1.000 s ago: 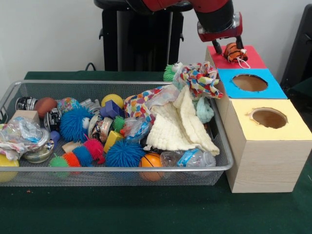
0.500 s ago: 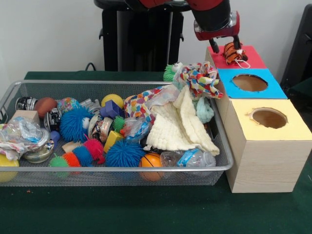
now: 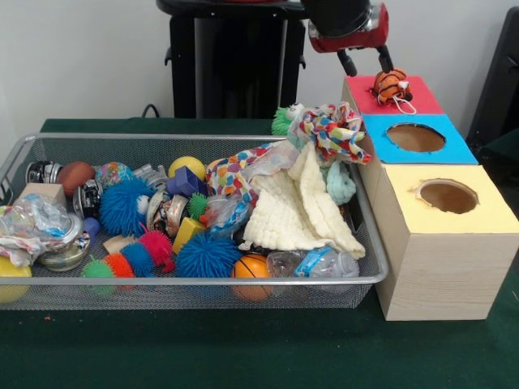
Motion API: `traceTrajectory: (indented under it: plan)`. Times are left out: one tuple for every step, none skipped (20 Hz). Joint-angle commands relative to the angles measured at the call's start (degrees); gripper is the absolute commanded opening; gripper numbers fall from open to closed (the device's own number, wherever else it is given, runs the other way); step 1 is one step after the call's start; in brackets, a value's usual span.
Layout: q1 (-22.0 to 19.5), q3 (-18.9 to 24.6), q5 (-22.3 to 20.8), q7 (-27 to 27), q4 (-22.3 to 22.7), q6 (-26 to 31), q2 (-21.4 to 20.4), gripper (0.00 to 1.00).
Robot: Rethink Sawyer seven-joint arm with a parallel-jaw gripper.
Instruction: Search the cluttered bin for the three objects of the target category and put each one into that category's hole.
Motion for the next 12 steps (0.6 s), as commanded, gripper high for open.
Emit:
traceTrajectory:
  plan:
    - [-1.4,4.9,8.2,7.0,2.7,4.0,-1.0,1.0]
    - [-1.7,5.7,9.5,7.2,3.3,3.7,-1.1,1.0]
    - [-2.0,6.5,10.9,7.2,3.9,3.8,-1.4,1.0]
    - [-2.0,6.2,11.0,6.8,3.4,3.7,-0.6,1.0]
    - [-1.7,5.9,11.2,6.4,3.3,4.1,-0.8,1.0]
    - [-1.4,4.8,10.6,5.9,2.4,4.5,-0.4,1.0]
    - [-1.1,4.1,10.0,5.5,2.0,4.9,-0.7,1.0]
    - [-0.7,2.9,8.8,5.0,1.3,5.2,-0.8,1.0]
    - [-0.1,1.4,7.2,4.7,0.2,5.7,-1.0,1.0]
    - [0.9,-0.5,5.4,4.5,-2.0,6.1,-0.3,1.0]
    - [1.5,-2.0,3.6,4.2,-3.5,6.3,-0.2,1.0]
    - [2.2,-3.2,2.1,4.0,-4.9,6.6,-0.5,1.0]
